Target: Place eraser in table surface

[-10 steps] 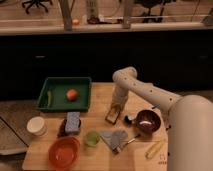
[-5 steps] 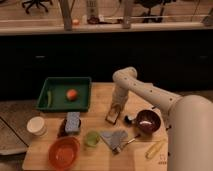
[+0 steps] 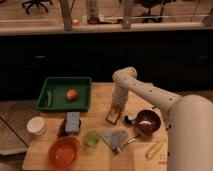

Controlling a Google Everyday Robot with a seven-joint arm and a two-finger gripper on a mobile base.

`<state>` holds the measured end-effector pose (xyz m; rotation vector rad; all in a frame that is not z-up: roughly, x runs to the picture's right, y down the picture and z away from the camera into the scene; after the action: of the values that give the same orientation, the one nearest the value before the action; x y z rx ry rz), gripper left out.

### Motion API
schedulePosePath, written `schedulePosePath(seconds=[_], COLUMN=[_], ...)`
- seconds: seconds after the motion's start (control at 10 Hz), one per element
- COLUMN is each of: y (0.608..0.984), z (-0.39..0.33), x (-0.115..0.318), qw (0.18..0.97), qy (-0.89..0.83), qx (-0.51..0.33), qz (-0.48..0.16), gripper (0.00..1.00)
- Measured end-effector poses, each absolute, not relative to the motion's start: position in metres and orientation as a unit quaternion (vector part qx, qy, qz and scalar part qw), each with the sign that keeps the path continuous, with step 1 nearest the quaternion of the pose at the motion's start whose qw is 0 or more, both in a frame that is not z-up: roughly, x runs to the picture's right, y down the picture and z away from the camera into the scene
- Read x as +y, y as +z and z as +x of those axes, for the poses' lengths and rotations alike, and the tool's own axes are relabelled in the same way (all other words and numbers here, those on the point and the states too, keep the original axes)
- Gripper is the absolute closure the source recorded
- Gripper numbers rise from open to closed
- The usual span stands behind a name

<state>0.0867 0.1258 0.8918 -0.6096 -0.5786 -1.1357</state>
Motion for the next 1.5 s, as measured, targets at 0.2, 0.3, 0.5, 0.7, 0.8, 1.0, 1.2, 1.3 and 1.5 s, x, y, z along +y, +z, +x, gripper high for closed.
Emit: schedulePosePath(seconds=[0.2, 0.3, 0.5, 0.7, 0.8, 1.0, 1.2, 1.3, 1.5], y=[0.892, 0.892, 0.893, 0.893, 0.890, 0.889, 0.886, 0.886, 0.886], z=[0.087, 0.086, 0.087, 0.087, 0.090, 0.087, 0.085, 0.087, 0.085], x=[0.124, 0.124, 0.123, 0.124, 0.123, 0.119, 0.115, 0.115, 0.114], qw=[0.760, 0.759, 0.758, 0.757, 0.755, 0.753, 0.750, 0.751, 0.750], qy=[-0.522, -0.523, -0.523, -0.525, -0.530, -0.540, -0.551, -0.551, -0.552], qx=[-0.265, -0.266, -0.266, -0.267, -0.263, -0.260, -0.257, -0.256, -0.256], qz=[-0.281, -0.282, -0.284, -0.284, -0.281, -0.271, -0.259, -0.258, -0.257], gripper=[0.20, 0.20, 0.20, 0.20, 0.20, 0.20, 0.20, 0.20, 0.20])
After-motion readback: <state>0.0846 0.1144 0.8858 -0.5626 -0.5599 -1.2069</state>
